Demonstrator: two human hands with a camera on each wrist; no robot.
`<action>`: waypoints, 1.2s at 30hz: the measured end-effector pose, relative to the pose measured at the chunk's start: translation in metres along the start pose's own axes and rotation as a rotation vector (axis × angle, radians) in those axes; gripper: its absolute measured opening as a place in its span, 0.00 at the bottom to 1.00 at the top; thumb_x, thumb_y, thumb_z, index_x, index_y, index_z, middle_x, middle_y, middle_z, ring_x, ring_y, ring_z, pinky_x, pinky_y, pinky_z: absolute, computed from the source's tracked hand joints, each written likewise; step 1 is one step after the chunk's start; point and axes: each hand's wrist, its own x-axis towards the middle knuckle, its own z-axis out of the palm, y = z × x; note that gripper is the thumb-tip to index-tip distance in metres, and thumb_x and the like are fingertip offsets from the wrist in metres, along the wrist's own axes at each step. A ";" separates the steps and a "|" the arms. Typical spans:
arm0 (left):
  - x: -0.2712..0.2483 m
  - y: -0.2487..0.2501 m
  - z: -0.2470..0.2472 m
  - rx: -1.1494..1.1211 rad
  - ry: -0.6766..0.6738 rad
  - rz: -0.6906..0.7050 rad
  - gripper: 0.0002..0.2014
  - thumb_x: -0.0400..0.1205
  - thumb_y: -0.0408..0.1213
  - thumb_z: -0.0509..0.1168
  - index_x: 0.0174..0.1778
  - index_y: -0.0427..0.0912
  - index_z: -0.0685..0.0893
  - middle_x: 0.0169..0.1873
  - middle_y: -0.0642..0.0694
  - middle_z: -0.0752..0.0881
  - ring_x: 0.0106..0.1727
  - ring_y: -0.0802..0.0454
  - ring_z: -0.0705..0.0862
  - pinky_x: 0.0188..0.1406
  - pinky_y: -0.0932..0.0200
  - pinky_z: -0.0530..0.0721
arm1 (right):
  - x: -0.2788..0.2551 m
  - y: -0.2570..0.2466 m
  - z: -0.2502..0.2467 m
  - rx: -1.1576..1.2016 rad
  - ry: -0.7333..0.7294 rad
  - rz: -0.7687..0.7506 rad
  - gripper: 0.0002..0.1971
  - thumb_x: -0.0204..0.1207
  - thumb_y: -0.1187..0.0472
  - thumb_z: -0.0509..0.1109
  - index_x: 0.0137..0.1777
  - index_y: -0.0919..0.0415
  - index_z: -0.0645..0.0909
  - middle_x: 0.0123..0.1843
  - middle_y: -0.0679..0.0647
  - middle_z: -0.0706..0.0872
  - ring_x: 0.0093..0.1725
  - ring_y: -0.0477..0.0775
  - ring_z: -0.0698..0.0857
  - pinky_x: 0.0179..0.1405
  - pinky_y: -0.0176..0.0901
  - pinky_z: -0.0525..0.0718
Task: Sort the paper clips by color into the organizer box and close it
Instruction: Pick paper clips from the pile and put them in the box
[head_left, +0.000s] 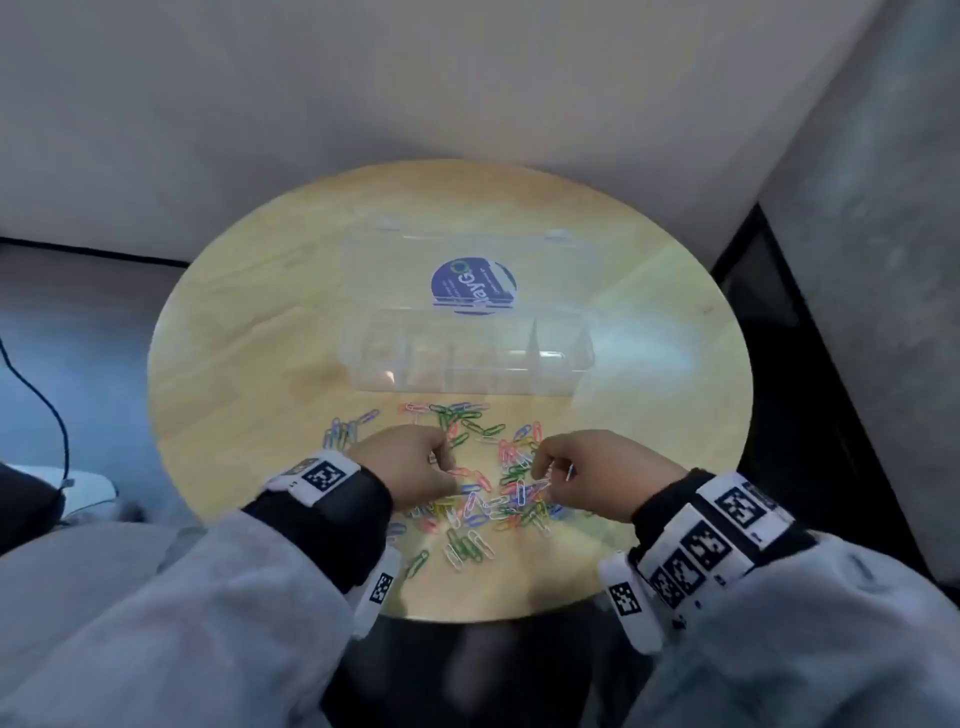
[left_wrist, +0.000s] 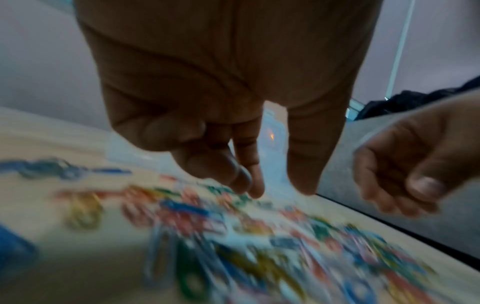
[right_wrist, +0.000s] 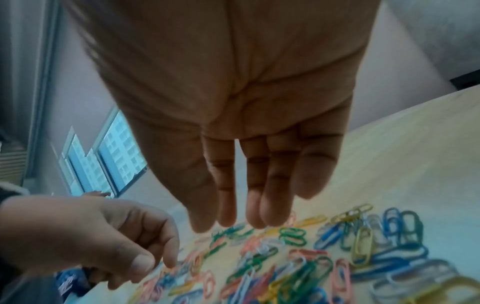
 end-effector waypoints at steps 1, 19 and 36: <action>0.004 0.002 0.006 0.027 -0.044 0.004 0.07 0.73 0.48 0.70 0.41 0.52 0.81 0.32 0.57 0.78 0.36 0.57 0.79 0.30 0.61 0.71 | 0.006 0.001 0.003 -0.056 -0.022 -0.005 0.10 0.75 0.60 0.67 0.56 0.52 0.83 0.45 0.49 0.84 0.44 0.49 0.81 0.40 0.37 0.76; 0.021 0.012 0.019 0.098 -0.152 0.074 0.07 0.73 0.40 0.72 0.34 0.48 0.81 0.34 0.53 0.84 0.37 0.53 0.82 0.25 0.64 0.70 | 0.045 0.003 0.023 -0.279 -0.099 -0.098 0.08 0.71 0.58 0.71 0.35 0.49 0.74 0.39 0.46 0.71 0.41 0.51 0.75 0.33 0.41 0.69; 0.016 -0.005 -0.009 -0.651 -0.186 0.041 0.09 0.77 0.28 0.70 0.43 0.49 0.85 0.25 0.53 0.86 0.27 0.58 0.82 0.37 0.61 0.80 | 0.031 0.032 -0.012 0.575 0.051 0.034 0.09 0.74 0.72 0.70 0.43 0.56 0.81 0.29 0.51 0.80 0.28 0.48 0.79 0.35 0.37 0.83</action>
